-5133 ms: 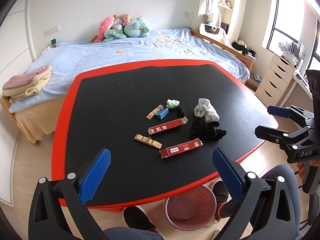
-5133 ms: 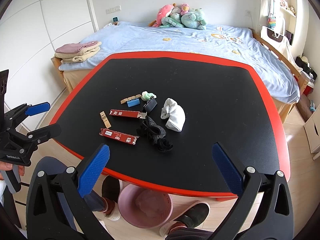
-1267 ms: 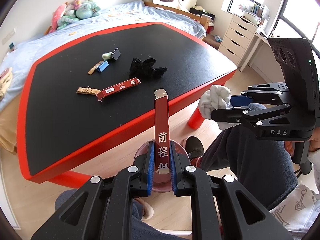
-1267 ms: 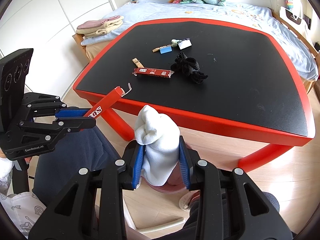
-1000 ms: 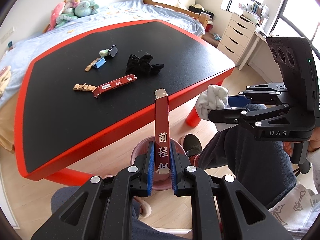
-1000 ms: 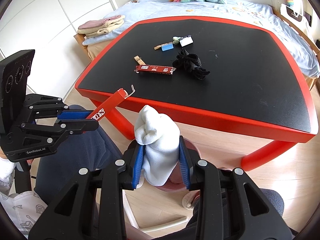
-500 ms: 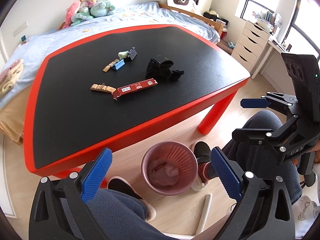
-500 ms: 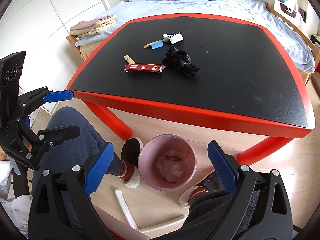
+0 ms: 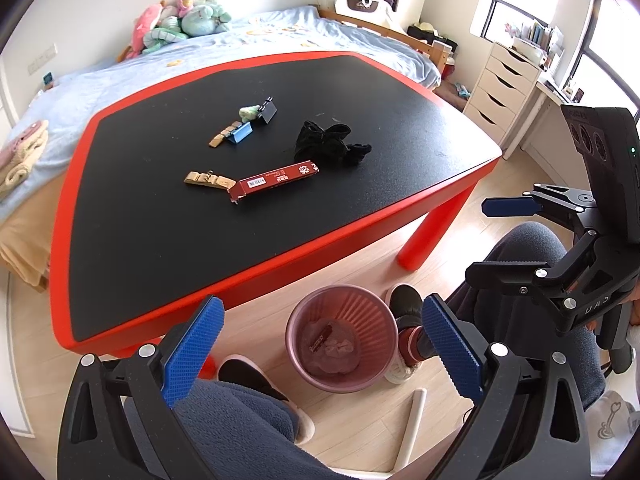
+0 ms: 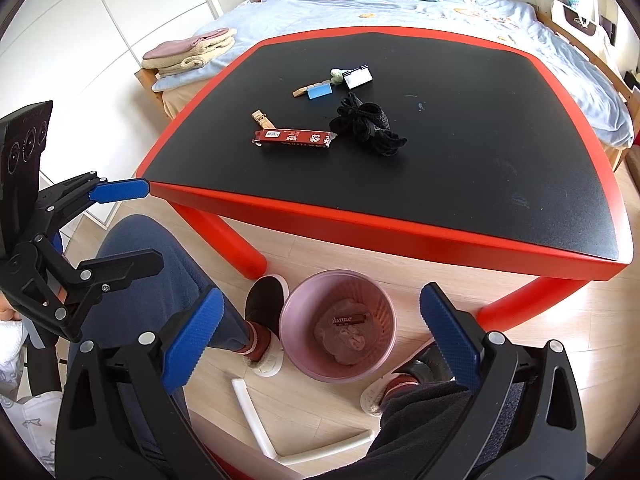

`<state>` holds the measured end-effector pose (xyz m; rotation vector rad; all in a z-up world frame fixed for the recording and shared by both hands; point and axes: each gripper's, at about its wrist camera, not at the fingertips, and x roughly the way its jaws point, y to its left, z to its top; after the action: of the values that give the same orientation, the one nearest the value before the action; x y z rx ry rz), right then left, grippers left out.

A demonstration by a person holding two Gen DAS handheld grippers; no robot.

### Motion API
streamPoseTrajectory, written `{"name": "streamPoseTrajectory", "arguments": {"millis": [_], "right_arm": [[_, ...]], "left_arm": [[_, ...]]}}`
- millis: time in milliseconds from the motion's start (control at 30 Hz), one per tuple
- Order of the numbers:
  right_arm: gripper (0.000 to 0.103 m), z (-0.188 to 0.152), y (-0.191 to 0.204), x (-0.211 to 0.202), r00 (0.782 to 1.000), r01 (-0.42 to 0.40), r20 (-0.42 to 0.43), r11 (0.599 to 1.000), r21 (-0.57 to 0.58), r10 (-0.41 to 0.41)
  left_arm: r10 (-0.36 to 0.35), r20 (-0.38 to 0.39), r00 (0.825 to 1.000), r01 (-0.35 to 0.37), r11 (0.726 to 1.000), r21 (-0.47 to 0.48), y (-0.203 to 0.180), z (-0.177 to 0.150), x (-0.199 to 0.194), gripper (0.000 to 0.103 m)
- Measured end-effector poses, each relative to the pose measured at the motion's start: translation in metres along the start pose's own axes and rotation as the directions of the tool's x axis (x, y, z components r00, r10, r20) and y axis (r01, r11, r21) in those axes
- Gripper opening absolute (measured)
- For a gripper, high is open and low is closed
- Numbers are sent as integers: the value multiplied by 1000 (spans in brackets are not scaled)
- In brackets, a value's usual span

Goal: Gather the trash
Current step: 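Move both open grippers back over the table toward the black sock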

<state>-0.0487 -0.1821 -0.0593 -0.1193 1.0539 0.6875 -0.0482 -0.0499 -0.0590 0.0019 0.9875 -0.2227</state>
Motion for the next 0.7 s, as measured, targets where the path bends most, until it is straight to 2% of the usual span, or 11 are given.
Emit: {"name": "streamPoseTrajectory", "arguments": {"millis": [333, 700], "right_arm": [[97, 18, -5, -1, 1000, 16, 6, 1000, -13, -16], [97, 65, -15, 3, 999, 31, 20, 997, -74, -30]], "left_arm": [[3, 14, 1000, -3, 999, 32, 7, 16, -3, 95], [-15, 9, 1000, 14, 993, 115, 21, 58, 9, 95]]}}
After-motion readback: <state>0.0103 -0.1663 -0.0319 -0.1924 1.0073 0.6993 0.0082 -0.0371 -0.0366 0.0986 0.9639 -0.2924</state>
